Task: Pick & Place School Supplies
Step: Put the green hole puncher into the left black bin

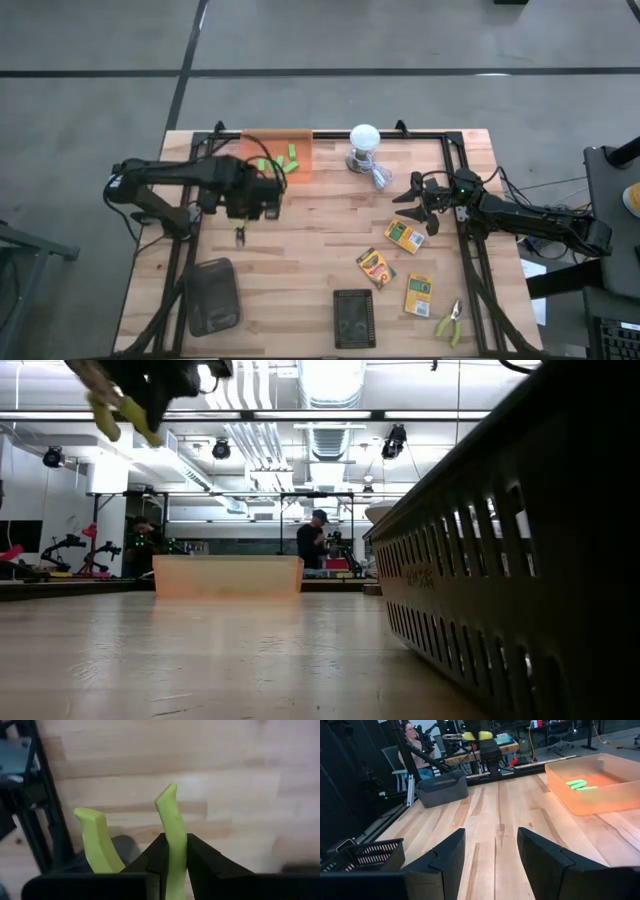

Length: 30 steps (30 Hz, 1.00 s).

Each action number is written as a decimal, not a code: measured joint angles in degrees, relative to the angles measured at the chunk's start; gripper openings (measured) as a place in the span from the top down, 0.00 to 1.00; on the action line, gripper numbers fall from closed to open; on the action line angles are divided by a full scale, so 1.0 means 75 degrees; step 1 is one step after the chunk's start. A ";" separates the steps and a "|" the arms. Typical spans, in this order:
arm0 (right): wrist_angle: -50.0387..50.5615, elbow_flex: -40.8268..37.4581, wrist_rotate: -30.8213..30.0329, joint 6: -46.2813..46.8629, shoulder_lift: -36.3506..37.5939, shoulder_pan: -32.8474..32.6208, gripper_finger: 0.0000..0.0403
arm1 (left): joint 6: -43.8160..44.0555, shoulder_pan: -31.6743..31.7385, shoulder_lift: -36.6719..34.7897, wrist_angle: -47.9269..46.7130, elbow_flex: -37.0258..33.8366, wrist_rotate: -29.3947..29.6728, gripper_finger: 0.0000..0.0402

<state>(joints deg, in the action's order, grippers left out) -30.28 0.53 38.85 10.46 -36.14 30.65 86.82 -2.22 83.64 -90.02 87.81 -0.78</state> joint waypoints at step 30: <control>0.0000 -0.0003 -0.0002 0.0000 0.0000 0.0000 0.56 | 0.3839 -0.5713 -0.0015 0.1036 -0.2092 -0.0005 0.86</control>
<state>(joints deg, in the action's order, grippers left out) -30.28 0.51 38.84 10.46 -36.14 30.65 115.61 -45.06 83.53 -82.25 72.12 -0.82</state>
